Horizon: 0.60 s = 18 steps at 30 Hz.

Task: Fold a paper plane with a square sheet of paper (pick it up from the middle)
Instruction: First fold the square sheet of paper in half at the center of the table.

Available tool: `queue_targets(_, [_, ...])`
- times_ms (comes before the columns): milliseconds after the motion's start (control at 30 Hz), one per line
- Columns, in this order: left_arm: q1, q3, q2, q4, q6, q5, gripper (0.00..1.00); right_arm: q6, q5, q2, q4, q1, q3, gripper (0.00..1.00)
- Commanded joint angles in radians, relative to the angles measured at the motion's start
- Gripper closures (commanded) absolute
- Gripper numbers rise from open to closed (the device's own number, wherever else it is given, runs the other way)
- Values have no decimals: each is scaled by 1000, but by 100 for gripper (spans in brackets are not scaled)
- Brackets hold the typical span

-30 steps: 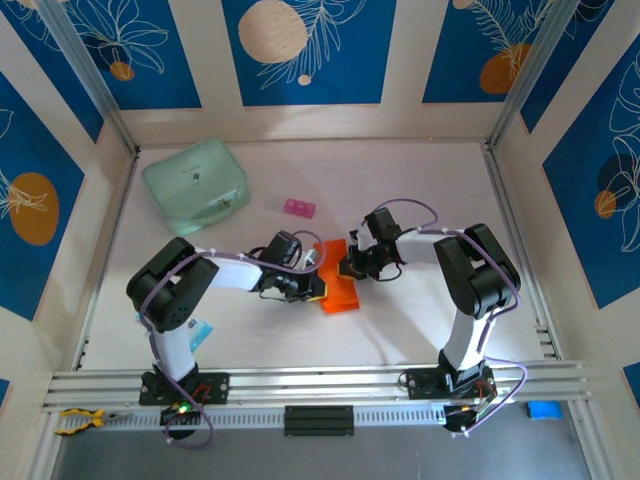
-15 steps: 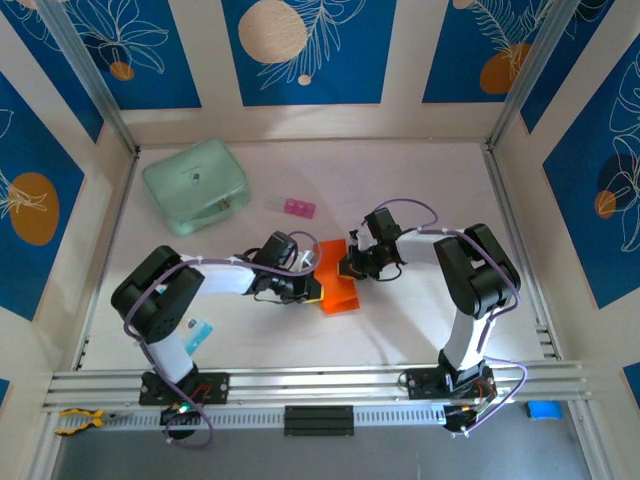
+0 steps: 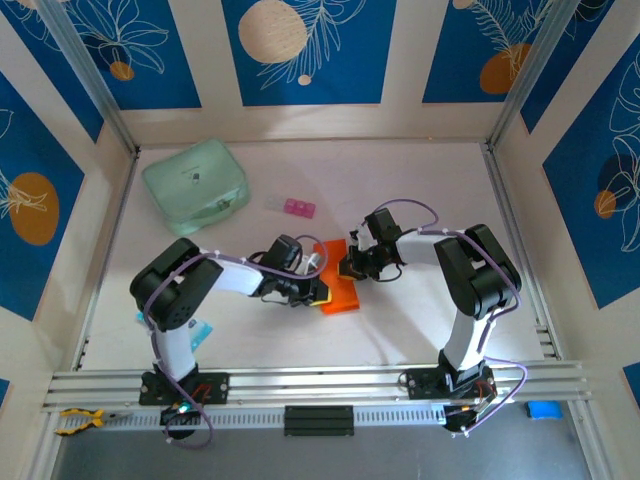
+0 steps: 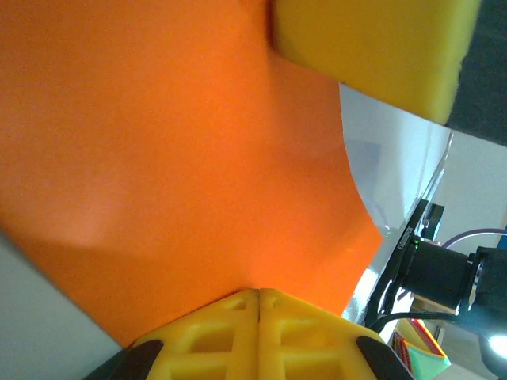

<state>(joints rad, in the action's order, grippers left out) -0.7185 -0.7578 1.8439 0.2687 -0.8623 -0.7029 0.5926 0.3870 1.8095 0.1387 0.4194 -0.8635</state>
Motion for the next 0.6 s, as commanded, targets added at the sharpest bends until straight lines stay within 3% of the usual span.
queue_targets(0, [-12, 74, -10, -118, 48, -3, 100, 8, -148, 39, 124, 3, 55, 100])
queue_targets(567, [-76, 14, -116, -368, 197, 138, 100, 9, -153, 36, 125, 4, 58, 100])
